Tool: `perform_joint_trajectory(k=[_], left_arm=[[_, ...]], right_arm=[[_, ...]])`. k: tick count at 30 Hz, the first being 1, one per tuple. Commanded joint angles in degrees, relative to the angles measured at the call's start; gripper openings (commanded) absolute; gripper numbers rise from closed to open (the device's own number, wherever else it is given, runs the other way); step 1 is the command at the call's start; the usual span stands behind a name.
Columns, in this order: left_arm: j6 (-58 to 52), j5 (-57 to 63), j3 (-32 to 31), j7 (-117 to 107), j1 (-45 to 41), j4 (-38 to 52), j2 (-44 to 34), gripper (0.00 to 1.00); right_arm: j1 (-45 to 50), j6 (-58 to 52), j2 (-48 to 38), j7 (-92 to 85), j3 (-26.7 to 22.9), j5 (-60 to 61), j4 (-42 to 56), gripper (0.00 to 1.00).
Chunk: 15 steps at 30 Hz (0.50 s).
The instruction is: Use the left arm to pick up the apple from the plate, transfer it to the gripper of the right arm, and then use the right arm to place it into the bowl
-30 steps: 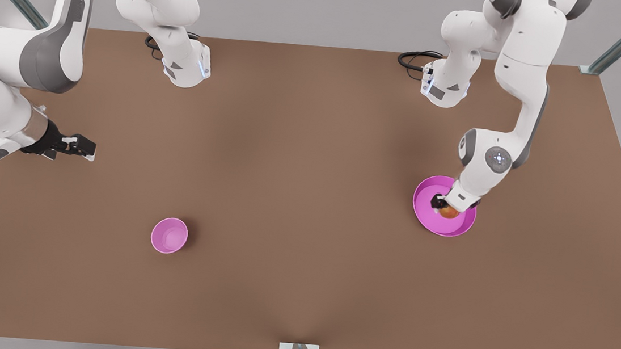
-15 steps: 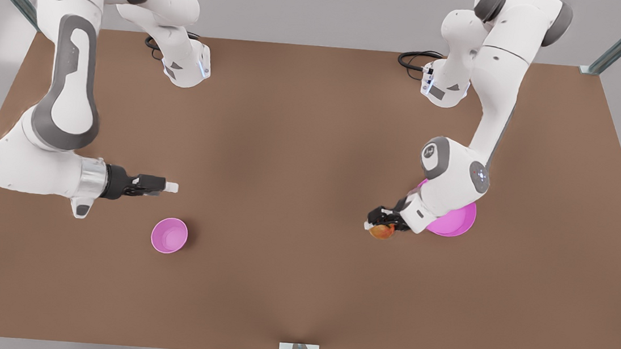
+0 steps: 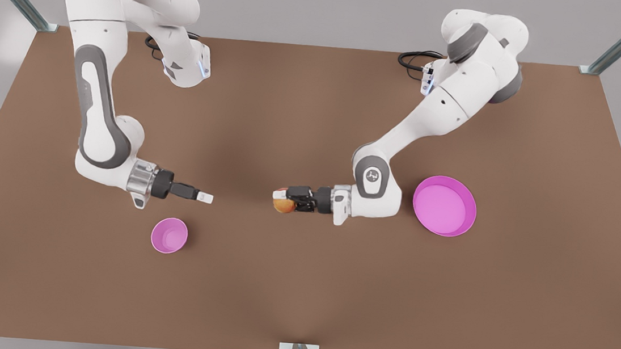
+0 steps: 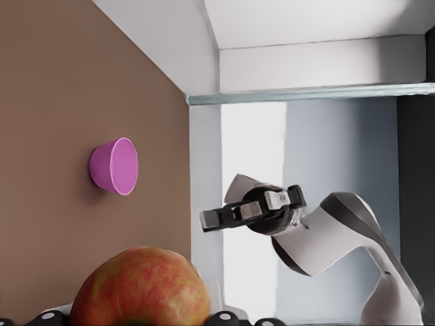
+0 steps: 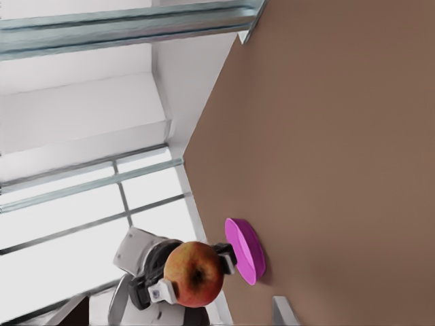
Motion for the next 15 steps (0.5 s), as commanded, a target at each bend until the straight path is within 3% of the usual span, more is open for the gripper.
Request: perform_joint_trajectory(k=[1,7,10,15], left_arm=[[-1.22,-4.03,-2.52,58.14,0.28,1.89,2.78,0.73],[-6.40,-7.46,-4.72,75.19,0.19,3.21,7.79,0.73],[-6.49,-7.29,-4.54,75.28,-0.77,8.92,10.69,0.73],[-6.23,-7.29,-4.37,75.37,-1.65,12.18,12.80,0.73]], right_arm=[[0.31,-3.35,0.78,-33.03,0.71,2.97,0.13,1.00],[0.39,-3.35,1.21,-40.86,1.50,0.95,-0.04,1.00],[0.39,-3.44,1.83,-41.39,2.12,0.95,-0.31,1.00],[-0.05,-8.01,10.26,-43.85,2.12,1.65,4.09,1.00]])
